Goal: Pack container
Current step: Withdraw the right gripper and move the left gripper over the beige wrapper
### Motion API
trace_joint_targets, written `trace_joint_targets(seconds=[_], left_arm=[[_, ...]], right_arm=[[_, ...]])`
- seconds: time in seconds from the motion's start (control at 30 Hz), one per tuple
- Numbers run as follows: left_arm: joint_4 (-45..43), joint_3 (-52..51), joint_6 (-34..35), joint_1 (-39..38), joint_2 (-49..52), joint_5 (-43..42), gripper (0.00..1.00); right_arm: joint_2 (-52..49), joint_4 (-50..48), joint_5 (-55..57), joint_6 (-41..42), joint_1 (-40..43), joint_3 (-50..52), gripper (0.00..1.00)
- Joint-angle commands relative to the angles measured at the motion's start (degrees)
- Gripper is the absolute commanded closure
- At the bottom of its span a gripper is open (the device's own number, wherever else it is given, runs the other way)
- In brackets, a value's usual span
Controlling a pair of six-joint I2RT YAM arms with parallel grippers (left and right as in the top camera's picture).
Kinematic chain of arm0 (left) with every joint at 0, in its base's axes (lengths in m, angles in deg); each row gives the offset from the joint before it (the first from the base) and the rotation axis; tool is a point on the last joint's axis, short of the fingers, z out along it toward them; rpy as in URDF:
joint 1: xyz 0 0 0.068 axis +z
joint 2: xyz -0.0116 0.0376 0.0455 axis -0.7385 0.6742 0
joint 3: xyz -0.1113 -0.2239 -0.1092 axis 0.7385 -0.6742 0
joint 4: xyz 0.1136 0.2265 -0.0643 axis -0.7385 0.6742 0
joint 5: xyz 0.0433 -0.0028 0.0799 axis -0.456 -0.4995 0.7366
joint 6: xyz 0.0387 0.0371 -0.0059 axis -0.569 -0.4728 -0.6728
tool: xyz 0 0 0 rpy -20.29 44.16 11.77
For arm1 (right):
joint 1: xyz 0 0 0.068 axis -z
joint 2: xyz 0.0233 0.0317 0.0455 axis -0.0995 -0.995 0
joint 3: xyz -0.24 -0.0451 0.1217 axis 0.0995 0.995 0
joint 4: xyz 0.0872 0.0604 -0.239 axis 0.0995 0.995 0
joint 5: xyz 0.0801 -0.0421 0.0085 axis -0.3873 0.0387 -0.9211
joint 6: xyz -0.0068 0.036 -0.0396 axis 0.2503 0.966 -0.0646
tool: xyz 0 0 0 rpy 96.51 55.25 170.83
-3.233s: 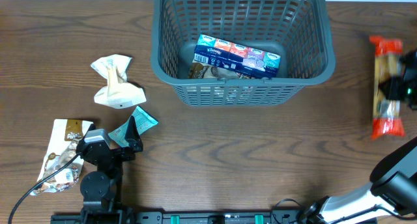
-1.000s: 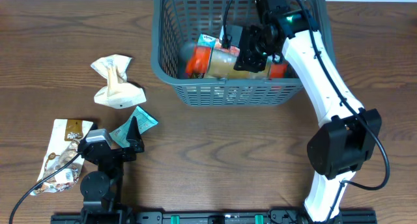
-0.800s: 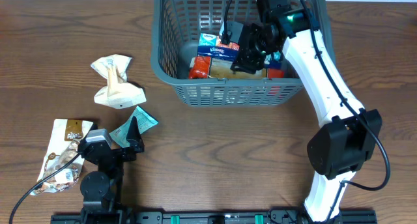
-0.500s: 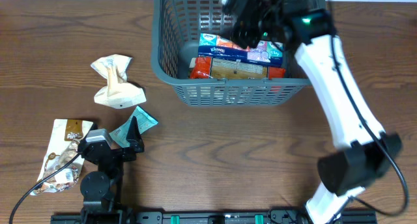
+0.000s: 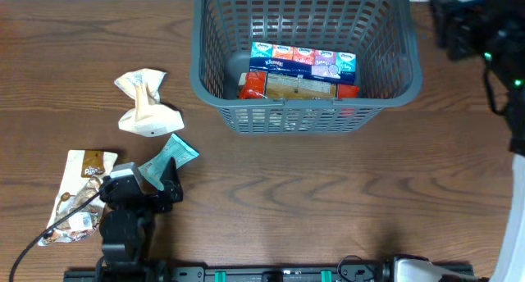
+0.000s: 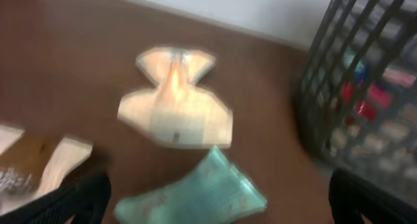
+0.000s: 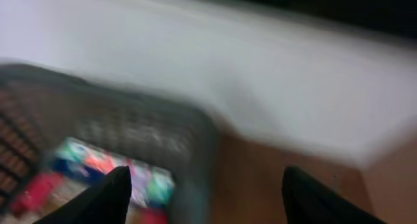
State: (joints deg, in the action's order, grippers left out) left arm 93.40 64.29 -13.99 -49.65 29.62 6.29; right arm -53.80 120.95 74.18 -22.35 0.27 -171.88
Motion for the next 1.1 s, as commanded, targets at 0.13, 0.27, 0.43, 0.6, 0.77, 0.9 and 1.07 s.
trace_joint_targets(seconds=[0.13,0.27,0.43,0.6,0.77,0.9,1.07], left_arm=[[11.61,26.12,0.72,-0.24,20.7,-1.57,0.01],[23.37,42.01,-0.96,-0.24,34.42,-1.53,0.01],[36.61,58.53,-6.8,-0.24,48.41,-1.51,0.01],[45.0,67.17,-11.34,-0.24,58.1,-1.51,0.01],[50.49,75.45,-8.31,0.28,69.85,-1.53,0.01],[50.73,82.73,-7.89,2.29,79.49,-1.55,0.01],[50.88,89.55,-7.91,6.99,89.48,-1.55,0.01]], right_arm=[[-4.33,7.28,2.23,7.15,12.31,5.73,0.32],[-5.66,6.14,1.44,6.93,15.1,13.2,0.28],[-6.82,-0.98,-0.74,6.97,15.45,25.75,0.26],[-6.95,-11.37,-2.73,8.46,15.41,40.17,0.25],[-6.95,-16.92,-3.19,7.98,15.37,47.74,0.25],[-6.93,-18.49,-3.56,7.98,15.37,48.11,0.24],[-6.95,-19.32,-4.74,7.19,15.37,48.11,0.25]])
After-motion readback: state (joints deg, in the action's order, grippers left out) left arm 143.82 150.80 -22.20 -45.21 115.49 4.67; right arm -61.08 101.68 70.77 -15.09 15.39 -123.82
